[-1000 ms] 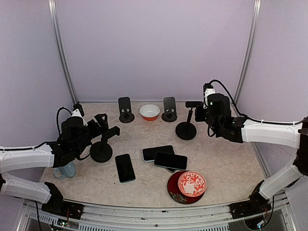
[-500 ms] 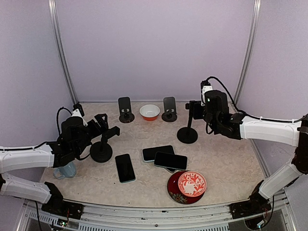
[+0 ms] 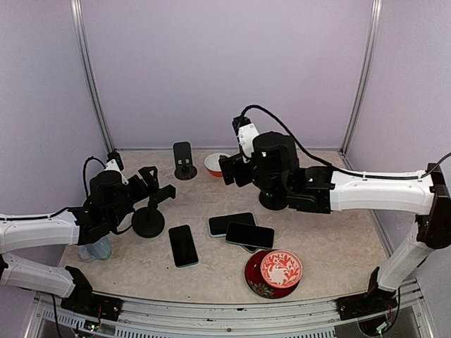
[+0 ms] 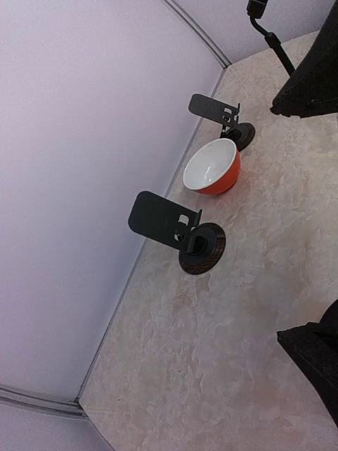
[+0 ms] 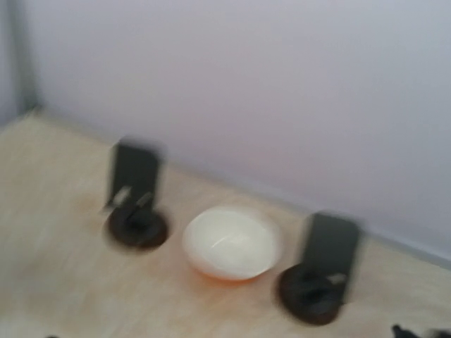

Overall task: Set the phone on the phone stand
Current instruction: Pick up the phone.

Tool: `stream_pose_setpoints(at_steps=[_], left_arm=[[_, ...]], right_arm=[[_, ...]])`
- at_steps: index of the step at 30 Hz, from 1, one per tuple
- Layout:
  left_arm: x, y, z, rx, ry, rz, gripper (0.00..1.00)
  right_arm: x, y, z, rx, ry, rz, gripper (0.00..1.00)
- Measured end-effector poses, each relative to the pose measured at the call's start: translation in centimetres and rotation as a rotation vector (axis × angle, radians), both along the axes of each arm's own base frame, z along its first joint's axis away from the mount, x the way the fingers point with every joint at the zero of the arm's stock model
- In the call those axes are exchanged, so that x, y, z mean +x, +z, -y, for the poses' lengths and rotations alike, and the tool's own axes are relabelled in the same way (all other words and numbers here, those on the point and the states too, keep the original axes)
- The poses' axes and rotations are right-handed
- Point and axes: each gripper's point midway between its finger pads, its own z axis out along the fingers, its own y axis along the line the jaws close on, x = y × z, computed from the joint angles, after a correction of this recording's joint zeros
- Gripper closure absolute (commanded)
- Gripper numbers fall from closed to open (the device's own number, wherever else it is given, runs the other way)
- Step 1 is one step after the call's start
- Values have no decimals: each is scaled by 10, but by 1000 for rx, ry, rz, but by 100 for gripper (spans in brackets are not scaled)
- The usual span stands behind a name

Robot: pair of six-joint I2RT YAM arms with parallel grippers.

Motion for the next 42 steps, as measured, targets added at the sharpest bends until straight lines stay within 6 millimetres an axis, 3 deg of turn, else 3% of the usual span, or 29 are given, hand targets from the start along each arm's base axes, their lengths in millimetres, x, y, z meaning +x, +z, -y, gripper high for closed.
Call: stream_pose_setpoints(at_steps=[6,12,17,25,34,37,42], left_arm=[[0,0,0,0,0,1,1],[-1,1,-1,2,0,-2,1],[-2,1,-1,3,0,-3,1],[-1,0,-1,3,0,-4,1],[0,0,0,1,0,-2,1],[0,0,0,0,0,-1,1],[0,0,0,1,0,-1,1]], right_arm=[[-9,-78,-54,-229,217,-120,0],[-28,-130,-74,-427,446,-255,0],[-41,-162,-63,-530,589,-376,0],[-49,-197,-37,-667,690,-478,0],[-54,-270,-8,-853,714,-653,0],[-52,-277,0,-882,708,-688,0],[-45,-273,0,-895,699,-686,0]])
